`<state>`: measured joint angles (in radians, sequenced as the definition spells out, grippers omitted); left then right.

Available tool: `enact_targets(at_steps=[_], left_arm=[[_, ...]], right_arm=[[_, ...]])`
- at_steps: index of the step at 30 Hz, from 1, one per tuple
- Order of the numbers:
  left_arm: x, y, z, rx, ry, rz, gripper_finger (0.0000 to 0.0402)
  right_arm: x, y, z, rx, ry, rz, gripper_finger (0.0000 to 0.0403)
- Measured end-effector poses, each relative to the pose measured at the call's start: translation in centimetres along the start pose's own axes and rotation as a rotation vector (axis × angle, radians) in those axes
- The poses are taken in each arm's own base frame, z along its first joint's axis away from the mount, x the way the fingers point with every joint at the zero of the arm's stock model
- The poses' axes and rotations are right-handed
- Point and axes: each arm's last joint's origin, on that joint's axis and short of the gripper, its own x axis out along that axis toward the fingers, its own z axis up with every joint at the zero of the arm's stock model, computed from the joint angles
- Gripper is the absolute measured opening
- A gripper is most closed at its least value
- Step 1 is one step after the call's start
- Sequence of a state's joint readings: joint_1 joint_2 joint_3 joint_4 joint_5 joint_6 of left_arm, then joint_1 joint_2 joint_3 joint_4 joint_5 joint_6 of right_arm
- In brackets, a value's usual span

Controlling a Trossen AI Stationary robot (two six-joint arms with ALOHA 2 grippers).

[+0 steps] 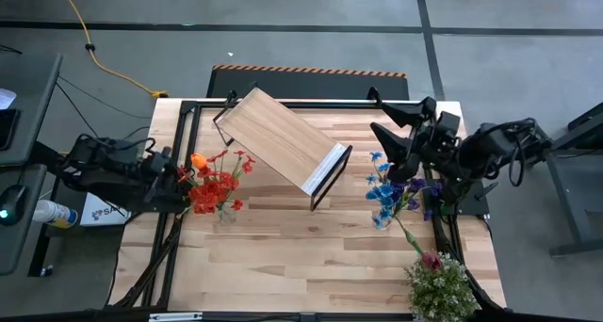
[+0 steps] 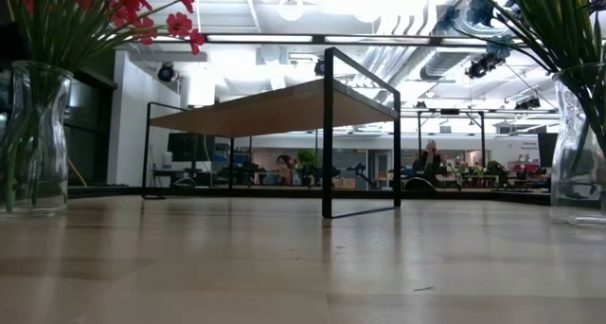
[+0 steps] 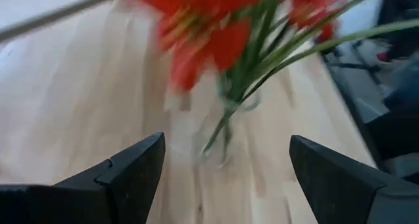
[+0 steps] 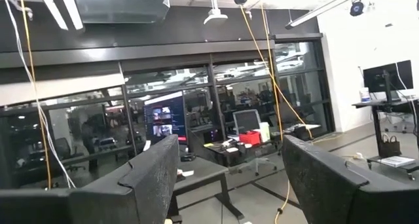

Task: Pick and place flowers into a vace then onto a shelf
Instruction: Put the left transparent vase on the shelf

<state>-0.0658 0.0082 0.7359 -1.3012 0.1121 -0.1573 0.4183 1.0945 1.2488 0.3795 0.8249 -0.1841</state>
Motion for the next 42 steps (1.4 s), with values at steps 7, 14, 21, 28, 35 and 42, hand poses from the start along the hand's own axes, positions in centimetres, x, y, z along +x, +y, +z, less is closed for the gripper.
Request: enact_targets(at_steps=[7, 14, 21, 28, 35, 42], left_arm=[[2.0, 0.0, 0.0, 0.057, 0.002, -0.090, 0.0358], [0.8, -0.2, 0.3, -0.004, -0.014, -0.096, 0.0358], [0.6, -0.3, 0.4, -0.026, -0.021, -0.101, 0.0358], [0.6, -0.1, 0.6, -0.140, -0.049, -0.051, 0.0358], [0.6, 0.0, 0.8, -0.259, -0.084, -0.002, 0.0358], [3.2, -0.1, 1.9, -0.340, 0.026, -0.047, 0.0358]], right_arm=[[0.5, -0.2, -0.2, 0.037, -0.010, -0.001, 0.0261], [0.8, -0.5, 0.0, 0.069, -0.033, 0.007, 0.0261], [1.0, -0.8, -0.1, 0.071, -0.039, -0.009, 0.0261], [1.0, -0.8, -0.1, 0.071, -0.039, -0.009, 0.0261], [1.0, -0.8, -0.1, 0.066, -0.038, -0.009, 0.0261], [1.1, -0.7, -0.3, 0.055, -0.029, -0.015, 0.0261]])
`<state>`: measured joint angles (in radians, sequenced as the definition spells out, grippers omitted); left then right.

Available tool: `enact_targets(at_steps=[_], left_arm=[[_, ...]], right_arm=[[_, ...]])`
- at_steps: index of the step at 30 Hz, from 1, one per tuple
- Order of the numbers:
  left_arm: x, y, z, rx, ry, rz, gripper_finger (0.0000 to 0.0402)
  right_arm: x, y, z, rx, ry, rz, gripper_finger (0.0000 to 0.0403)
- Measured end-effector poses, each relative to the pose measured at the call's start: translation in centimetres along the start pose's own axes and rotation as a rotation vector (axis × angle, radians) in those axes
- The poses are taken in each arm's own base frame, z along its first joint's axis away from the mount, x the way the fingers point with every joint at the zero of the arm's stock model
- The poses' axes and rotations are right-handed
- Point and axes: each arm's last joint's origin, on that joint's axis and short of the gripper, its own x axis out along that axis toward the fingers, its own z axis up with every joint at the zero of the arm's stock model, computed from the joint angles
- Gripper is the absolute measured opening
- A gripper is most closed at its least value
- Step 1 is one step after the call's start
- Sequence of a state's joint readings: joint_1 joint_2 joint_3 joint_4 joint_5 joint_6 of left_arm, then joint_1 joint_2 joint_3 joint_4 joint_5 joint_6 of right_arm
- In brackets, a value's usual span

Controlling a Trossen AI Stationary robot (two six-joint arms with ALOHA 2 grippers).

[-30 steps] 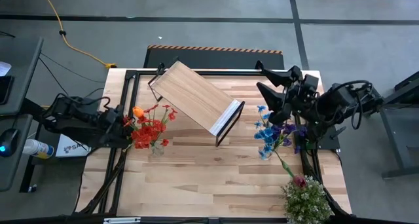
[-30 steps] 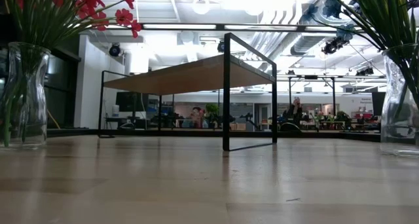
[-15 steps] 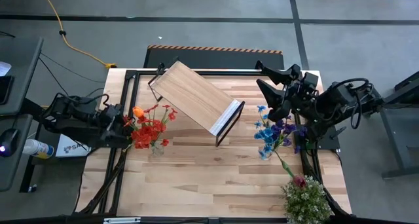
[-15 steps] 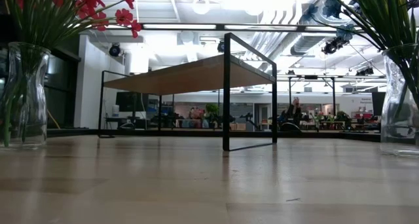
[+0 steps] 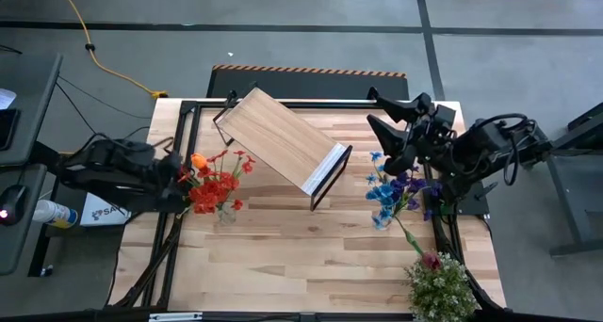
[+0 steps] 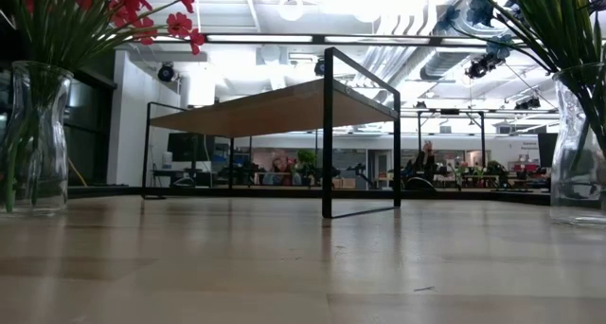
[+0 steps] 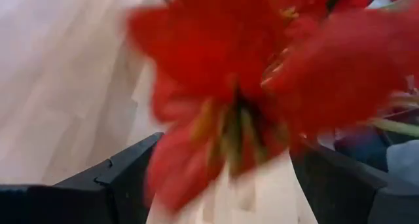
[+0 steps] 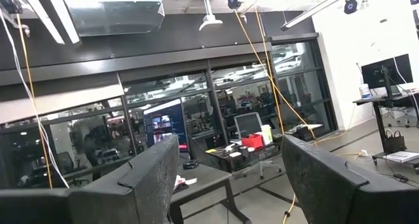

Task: Pick and place flowers into a vace then onto a shelf
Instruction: Put the left transparent vase on the shelf

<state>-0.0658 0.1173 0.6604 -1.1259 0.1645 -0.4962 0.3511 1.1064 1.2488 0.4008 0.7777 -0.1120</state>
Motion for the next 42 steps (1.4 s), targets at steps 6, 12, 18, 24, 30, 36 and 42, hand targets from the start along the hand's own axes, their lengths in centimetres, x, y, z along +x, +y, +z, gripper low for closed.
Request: enact_targets(at_steps=[6, 12, 18, 24, 30, 36, 42], left_arm=[[1.2, -0.3, 0.8, -0.099, 0.084, 0.013, 0.0358], [1.4, -0.4, 1.0, -0.188, 0.082, 0.017, 0.0358], [1.4, -0.4, 1.0, -0.253, 0.084, 0.010, 0.0358], [1.3, -0.7, 0.8, -0.152, 0.146, -0.079, 0.0358], [1.5, -0.7, 0.9, -0.135, 0.154, -0.074, 0.0358], [2.3, -0.7, 1.3, -0.146, 0.204, -0.040, 0.0358], [3.5, -0.9, 1.8, -0.189, 0.280, -0.017, 0.0358]], right_arm=[[0.2, 0.3, -0.4, -0.010, 0.012, 0.013, 0.0261], [0.2, 0.4, -0.5, -0.018, 0.016, 0.056, 0.0261], [0.2, 0.4, -0.9, -0.045, 0.042, 0.060, 0.0261], [0.2, 0.5, -1.0, -0.057, 0.054, 0.062, 0.0261], [0.2, 0.5, -1.0, -0.102, 0.053, 0.063, 0.0261], [0.2, 0.5, -1.1, -0.113, 0.057, 0.064, 0.0261], [0.2, 0.5, -1.1, -0.139, 0.059, 0.066, 0.0261]])
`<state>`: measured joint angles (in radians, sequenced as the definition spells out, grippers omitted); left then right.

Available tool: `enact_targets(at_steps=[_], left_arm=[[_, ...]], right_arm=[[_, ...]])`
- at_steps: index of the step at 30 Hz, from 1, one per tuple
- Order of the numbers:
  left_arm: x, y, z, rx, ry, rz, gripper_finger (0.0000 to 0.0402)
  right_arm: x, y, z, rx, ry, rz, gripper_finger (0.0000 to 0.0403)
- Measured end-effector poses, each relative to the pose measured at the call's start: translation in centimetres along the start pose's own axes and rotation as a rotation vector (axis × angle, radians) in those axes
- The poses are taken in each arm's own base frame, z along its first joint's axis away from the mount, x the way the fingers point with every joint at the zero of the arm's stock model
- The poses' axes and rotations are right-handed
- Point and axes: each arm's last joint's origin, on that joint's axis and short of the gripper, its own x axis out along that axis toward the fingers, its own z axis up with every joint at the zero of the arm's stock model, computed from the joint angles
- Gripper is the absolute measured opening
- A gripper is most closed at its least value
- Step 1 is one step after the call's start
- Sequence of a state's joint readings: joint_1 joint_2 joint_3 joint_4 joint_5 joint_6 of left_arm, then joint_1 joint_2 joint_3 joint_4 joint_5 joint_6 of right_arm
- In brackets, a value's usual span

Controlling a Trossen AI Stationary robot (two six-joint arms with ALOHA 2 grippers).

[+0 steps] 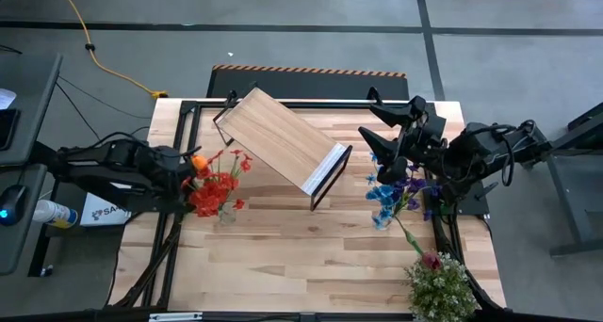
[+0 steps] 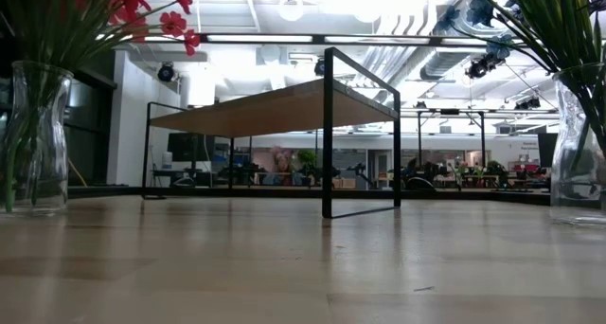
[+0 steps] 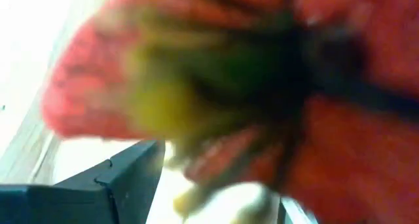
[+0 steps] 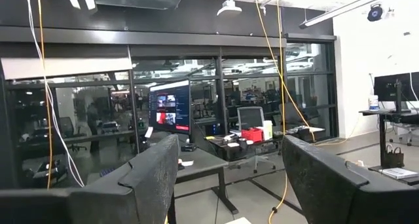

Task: Pick and place flowers into a vace then onto a shelf
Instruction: Put the left transparent vase on the shelf

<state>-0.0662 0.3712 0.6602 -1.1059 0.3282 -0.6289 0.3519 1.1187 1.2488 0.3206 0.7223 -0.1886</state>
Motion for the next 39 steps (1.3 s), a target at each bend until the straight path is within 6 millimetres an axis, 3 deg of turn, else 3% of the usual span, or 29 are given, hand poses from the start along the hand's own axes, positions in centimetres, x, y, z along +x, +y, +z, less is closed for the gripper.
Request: enact_targets(at_steps=[5, 12, 17, 22, 32, 39], left_arm=[[0.1, 0.0, 0.1, -0.065, -0.013, 0.019, 0.0358], [0.0, 0.0, 0.2, -0.309, -0.021, 0.007, 0.0358], [-1.1, -0.8, 0.4, -0.337, -0.021, -0.043, 0.0358], [-3.3, -1.8, 0.5, -0.316, -0.045, -0.080, 0.0358], [-8.6, -2.5, -1.6, -0.412, 0.031, 0.008, 0.0358], [-12.0, -3.3, -2.1, -0.392, -0.095, 0.008, 0.0358]], right_arm=[[0.0, 0.0, -0.1, -0.012, 0.009, 0.002, 0.0261], [0.0, 0.1, -0.3, -0.025, 0.024, 0.005, 0.0261], [0.0, 0.1, -0.3, -0.052, 0.029, 0.006, 0.0261], [0.0, 0.1, -0.3, -0.064, 0.030, 0.007, 0.0261], [-0.1, 0.2, -0.5, -0.056, 0.041, 0.039, 0.0261], [1.1, 0.9, -2.5, 0.057, 0.113, 0.169, 0.0261]])
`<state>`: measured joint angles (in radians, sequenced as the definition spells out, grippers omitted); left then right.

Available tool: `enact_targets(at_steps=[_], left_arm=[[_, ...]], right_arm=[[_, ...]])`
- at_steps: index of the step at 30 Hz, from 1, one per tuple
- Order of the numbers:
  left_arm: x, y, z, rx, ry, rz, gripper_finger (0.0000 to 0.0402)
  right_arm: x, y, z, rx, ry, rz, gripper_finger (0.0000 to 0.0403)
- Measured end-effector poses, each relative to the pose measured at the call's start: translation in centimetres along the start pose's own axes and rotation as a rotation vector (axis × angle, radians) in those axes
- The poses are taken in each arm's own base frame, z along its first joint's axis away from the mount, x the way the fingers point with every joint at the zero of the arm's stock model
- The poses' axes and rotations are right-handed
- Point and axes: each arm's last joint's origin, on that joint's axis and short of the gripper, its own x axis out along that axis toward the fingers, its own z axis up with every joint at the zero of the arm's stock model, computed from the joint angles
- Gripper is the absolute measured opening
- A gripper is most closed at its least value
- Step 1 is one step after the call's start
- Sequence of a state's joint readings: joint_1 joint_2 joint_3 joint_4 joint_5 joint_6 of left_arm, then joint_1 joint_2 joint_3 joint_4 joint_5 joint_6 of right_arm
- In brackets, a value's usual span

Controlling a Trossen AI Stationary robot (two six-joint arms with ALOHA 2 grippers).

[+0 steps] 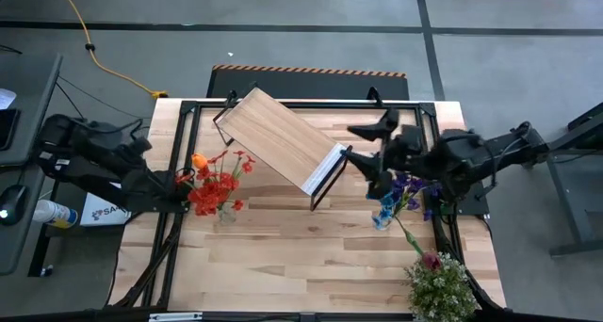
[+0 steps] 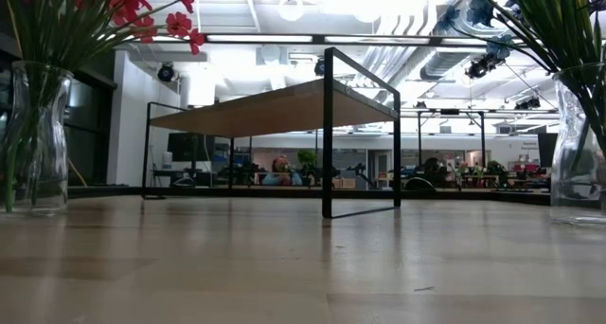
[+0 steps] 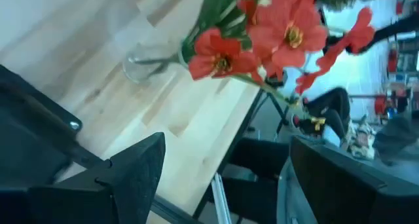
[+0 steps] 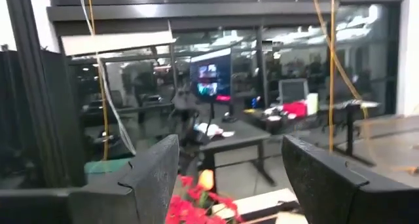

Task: Pick and place flowers into a vace then onto a shelf
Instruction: Put the left transparent vase on the shelf

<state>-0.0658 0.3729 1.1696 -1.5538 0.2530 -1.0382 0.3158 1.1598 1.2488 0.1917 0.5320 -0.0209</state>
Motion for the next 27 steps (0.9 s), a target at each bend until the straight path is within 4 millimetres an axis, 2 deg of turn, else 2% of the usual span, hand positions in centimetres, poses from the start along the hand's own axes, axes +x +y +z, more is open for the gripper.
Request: enact_targets(at_steps=[5, 12, 20, 27], left_arm=[[-1.2, -0.1, -0.2, 0.008, -0.042, -0.011, 0.0358], [-1.4, -0.2, -0.2, 0.027, -0.045, -0.019, 0.0358], [-1.4, -0.3, -0.4, 0.026, 0.019, -0.057, 0.0358], [-1.4, -0.5, -0.5, -0.027, 0.070, -0.107, 0.0358]], right_arm=[[1.9, -0.1, -1.8, 0.087, 0.048, 0.052, 0.0261], [3.8, -0.3, -4.0, 0.175, 0.129, 0.135, 0.0261], [2.8, 2.2, -3.9, 0.242, 0.140, 0.280, 0.0261], [1.6, 4.3, -3.9, 0.218, 0.127, 0.250, 0.0261]])
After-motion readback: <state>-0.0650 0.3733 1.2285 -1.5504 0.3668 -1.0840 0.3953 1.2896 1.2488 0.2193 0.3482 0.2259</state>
